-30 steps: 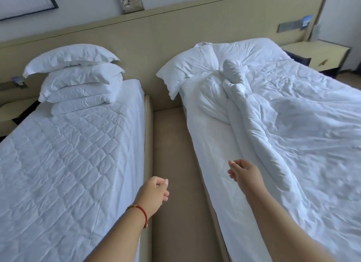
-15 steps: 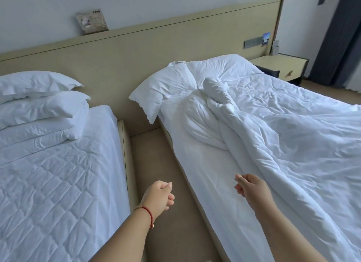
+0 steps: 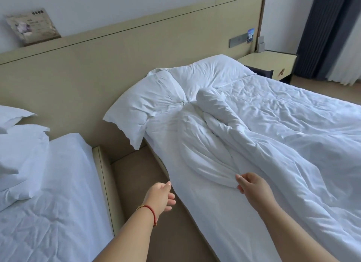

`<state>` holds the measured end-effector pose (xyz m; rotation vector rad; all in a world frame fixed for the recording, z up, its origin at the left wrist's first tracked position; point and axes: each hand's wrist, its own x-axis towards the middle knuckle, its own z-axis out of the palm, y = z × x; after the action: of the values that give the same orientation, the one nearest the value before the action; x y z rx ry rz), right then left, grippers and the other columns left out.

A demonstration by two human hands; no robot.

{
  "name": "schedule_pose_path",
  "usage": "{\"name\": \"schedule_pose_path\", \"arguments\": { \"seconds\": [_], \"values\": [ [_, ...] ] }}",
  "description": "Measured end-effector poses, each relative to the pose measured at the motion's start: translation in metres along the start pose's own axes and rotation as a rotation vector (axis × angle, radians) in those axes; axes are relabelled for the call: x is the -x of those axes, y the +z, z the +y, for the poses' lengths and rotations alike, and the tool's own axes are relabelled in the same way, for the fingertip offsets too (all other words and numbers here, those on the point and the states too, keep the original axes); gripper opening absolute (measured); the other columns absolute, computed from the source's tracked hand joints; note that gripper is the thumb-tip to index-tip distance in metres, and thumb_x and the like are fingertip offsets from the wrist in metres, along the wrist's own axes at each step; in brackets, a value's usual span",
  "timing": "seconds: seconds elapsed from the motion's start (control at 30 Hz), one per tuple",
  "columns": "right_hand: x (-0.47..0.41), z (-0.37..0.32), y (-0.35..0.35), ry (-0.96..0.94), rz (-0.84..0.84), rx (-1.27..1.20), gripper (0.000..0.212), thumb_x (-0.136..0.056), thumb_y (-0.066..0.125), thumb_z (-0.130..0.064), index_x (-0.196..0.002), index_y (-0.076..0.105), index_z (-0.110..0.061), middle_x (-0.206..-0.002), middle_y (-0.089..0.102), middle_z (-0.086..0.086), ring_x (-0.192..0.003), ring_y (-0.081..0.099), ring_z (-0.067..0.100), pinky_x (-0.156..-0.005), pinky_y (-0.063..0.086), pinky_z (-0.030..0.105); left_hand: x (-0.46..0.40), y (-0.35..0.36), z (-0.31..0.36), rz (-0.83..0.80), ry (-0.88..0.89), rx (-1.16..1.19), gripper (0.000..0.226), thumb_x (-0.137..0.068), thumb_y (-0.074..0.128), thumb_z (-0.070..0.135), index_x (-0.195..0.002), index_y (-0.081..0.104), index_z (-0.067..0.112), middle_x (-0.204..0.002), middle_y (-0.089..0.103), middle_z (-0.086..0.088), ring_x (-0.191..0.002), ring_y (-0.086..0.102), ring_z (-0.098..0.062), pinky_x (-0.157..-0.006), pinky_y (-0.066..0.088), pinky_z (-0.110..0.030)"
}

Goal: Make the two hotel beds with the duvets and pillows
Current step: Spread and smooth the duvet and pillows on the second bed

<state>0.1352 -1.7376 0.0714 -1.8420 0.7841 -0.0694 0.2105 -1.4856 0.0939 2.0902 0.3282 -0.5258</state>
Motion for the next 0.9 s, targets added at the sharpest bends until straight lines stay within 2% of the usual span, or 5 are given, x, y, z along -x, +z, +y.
{"name": "schedule_pose_path", "arguments": {
  "seconds": [0.13,0.4,0.6,0.73,0.9],
  "values": [
    [-0.051,-0.027,0.056,0.037,0.024,0.111,0.025,-0.091,0.056,-0.04,-0.079,0.06,-0.018,-0.078,0.068,0.004,-0.069,0.06,0.018,-0.06,0.041,0.029,-0.087,-0.04,0.026,-0.085,-0.029,0.065,0.031,-0.102,0.043,0.035,-0.116,0.056,0.011,-0.099,0.067,-0.008,-0.085,0.068,-0.018,-0.06,0.054,-0.025],
    [-0.119,-0.064,0.171,0.182,0.045,0.137,0.031,-0.085,0.062,-0.048,-0.106,0.057,-0.026,-0.096,0.059,-0.008,-0.08,0.058,0.009,-0.058,0.044,0.023,-0.263,-0.114,0.09,-0.256,-0.018,-0.022,0.041,-0.103,0.038,0.039,-0.126,0.05,0.008,-0.102,0.064,-0.008,-0.092,0.065,-0.022,-0.07,0.055,-0.031],
    [-0.168,-0.059,0.211,0.188,0.036,0.319,0.057,-0.081,0.066,-0.051,-0.131,0.047,-0.032,-0.128,0.051,-0.011,-0.115,0.05,0.009,-0.091,0.044,0.024,-0.361,-0.073,0.126,-0.398,-0.129,0.067,0.048,-0.103,0.038,0.035,-0.134,0.046,-0.001,-0.115,0.057,-0.018,-0.101,0.06,-0.03,-0.082,0.053,-0.041],
    [-0.21,-0.051,0.234,0.172,-0.046,0.575,0.075,-0.082,0.061,-0.056,-0.147,0.025,-0.039,-0.152,0.028,-0.01,-0.141,0.025,0.014,-0.112,0.026,0.03,-0.416,-0.037,0.142,-0.495,-0.173,0.036,0.054,-0.102,0.04,0.038,-0.141,0.038,0.001,-0.122,0.052,-0.02,-0.103,0.057,-0.029,-0.089,0.05,-0.043],
    [-0.265,-0.045,0.262,0.168,-0.12,0.685,0.103,-0.07,0.063,-0.066,-0.146,-0.005,-0.049,-0.156,0.011,-0.005,-0.144,0.006,0.017,-0.116,0.007,0.031,-0.492,-0.005,0.164,-0.527,-0.237,-0.025,0.067,-0.099,0.043,0.047,-0.151,0.023,0.009,-0.145,0.04,-0.022,-0.126,0.05,-0.035,-0.104,0.044,-0.048]
  ]
}}
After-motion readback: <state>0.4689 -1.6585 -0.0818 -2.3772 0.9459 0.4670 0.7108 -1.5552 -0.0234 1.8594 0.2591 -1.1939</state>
